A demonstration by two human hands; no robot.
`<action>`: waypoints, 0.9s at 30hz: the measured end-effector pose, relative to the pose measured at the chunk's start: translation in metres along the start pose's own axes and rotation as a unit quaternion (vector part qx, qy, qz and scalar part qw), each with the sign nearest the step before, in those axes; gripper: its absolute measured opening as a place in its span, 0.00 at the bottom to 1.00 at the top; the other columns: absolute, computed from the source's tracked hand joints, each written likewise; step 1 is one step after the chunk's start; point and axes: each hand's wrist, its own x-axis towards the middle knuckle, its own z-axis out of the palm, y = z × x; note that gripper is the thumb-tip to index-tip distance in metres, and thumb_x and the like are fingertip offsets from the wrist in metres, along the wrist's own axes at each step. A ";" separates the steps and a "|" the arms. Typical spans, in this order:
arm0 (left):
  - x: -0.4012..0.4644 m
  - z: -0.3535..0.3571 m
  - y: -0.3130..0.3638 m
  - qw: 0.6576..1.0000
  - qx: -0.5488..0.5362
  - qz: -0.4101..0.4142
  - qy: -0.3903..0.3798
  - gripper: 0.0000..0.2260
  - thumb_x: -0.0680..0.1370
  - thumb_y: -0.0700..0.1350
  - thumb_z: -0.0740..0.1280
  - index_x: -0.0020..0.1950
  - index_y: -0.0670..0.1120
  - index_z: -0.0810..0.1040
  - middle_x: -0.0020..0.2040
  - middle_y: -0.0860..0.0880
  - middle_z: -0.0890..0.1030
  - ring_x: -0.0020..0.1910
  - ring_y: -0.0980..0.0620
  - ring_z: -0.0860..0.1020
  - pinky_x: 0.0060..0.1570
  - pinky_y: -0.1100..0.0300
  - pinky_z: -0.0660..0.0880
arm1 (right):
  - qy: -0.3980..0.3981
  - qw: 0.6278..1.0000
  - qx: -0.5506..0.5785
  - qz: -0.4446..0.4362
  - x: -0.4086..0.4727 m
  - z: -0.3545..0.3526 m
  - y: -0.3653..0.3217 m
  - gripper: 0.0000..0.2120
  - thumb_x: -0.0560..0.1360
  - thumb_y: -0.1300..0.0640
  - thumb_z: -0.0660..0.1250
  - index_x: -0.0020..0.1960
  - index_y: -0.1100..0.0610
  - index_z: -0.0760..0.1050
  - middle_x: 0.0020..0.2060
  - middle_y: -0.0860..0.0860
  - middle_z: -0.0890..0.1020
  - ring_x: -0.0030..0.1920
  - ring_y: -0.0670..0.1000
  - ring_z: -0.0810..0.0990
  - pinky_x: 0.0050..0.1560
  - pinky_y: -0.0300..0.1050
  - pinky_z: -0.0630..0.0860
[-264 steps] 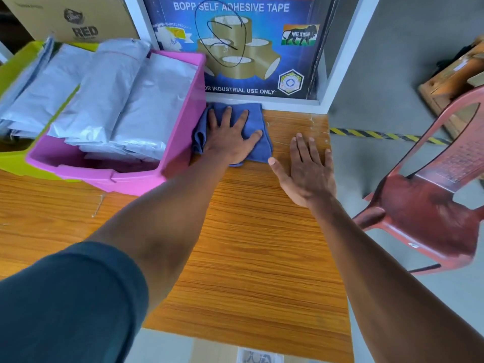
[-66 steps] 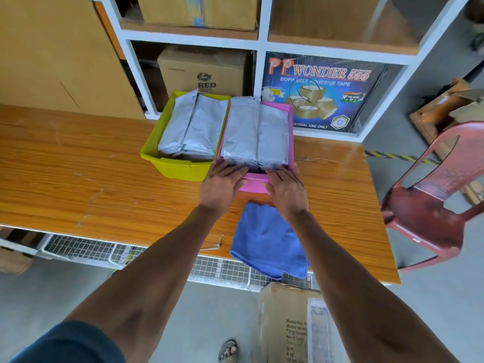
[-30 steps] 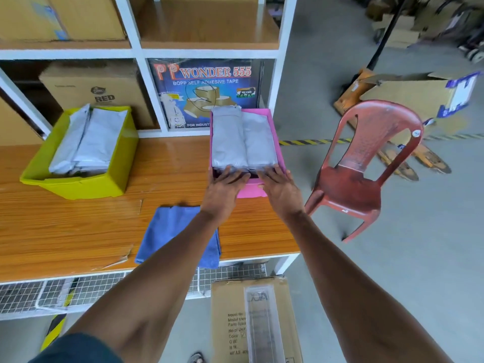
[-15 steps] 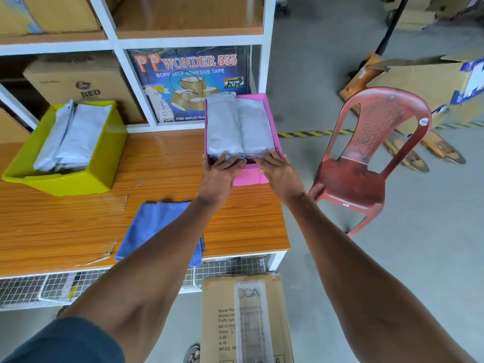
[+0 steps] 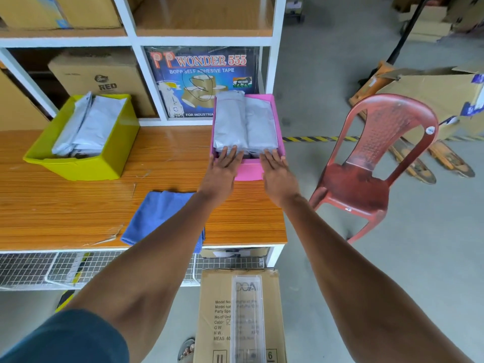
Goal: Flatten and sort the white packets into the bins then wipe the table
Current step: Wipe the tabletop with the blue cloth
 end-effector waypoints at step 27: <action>-0.095 0.037 -0.153 0.954 0.043 -0.238 -0.176 0.29 0.79 0.74 0.34 0.80 0.71 0.33 0.85 0.56 0.33 0.82 0.35 0.31 0.72 0.22 0.35 | -0.084 0.994 0.031 0.056 -0.028 0.138 -0.133 0.25 0.86 0.51 0.48 0.82 0.55 0.63 0.82 0.51 0.62 0.83 0.51 0.56 0.82 0.57 0.55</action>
